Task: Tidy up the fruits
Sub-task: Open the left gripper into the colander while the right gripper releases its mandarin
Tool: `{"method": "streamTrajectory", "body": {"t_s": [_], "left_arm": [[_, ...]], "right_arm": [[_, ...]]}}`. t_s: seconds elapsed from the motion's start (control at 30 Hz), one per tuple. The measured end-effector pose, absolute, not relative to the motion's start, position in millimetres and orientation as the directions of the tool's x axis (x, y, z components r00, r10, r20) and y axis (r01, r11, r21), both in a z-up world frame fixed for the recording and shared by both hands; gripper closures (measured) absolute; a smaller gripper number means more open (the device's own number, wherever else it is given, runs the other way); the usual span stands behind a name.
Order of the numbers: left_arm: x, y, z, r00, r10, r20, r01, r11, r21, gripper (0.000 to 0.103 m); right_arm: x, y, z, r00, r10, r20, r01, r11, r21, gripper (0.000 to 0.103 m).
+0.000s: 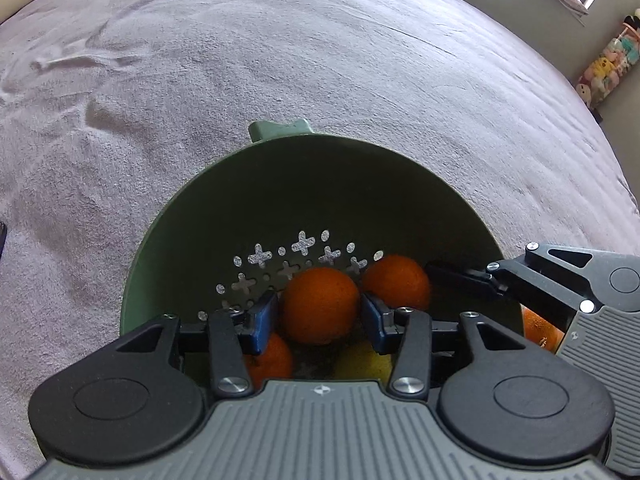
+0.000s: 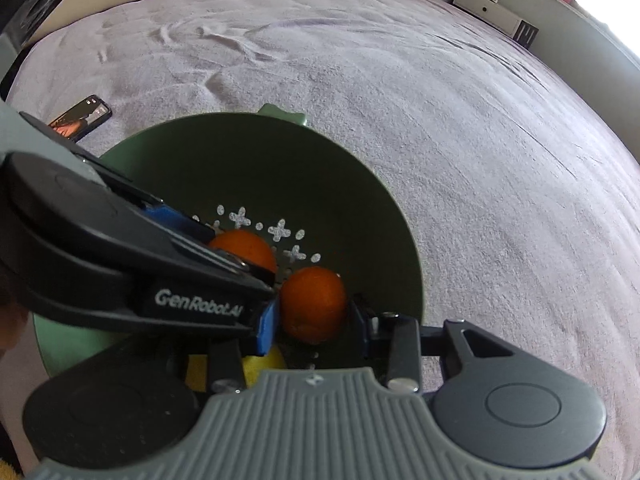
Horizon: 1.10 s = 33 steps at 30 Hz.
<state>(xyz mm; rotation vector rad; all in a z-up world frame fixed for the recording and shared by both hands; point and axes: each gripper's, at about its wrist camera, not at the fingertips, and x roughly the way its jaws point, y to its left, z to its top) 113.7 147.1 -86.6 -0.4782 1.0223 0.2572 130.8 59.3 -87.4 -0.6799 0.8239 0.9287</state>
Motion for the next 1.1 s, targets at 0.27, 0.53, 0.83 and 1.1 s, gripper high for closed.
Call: {"method": "streamTrajectory", "body": {"t_s": [0.27,0.53,0.83,1.1], "left_arm": [[111.7,147.7,-83.7,0.496,0.006,-0.868,-0.439,0.865,-0.244,0.042],[108.9,140.0,-70.9,0.494,0.064,-0.867,-0.442,0.877,-0.187,0.035],[101.5,135.3,-47.1,0.533,0.086,-0.842,-0.436,0.881,-0.186,0.035],[92.0,111.7,-16.8,0.603,0.091,-0.793,-0.354,0.921,-0.164,0.034]], "right_arm": [[130.1,59.5,-84.9,0.358,0.402,-0.843,-0.87,0.471,-0.145,0.064],[125.2,56.0,-75.4,0.391,0.4,-0.829,-0.851,0.5,-0.16,0.053],[115.8,43.4,-51.3,0.436,0.425,-0.793,-0.824,0.543,-0.162,0.044],[97.1,22.9,-22.0,0.484,0.44,-0.757,-0.787,0.596,-0.157,0.041]]}}
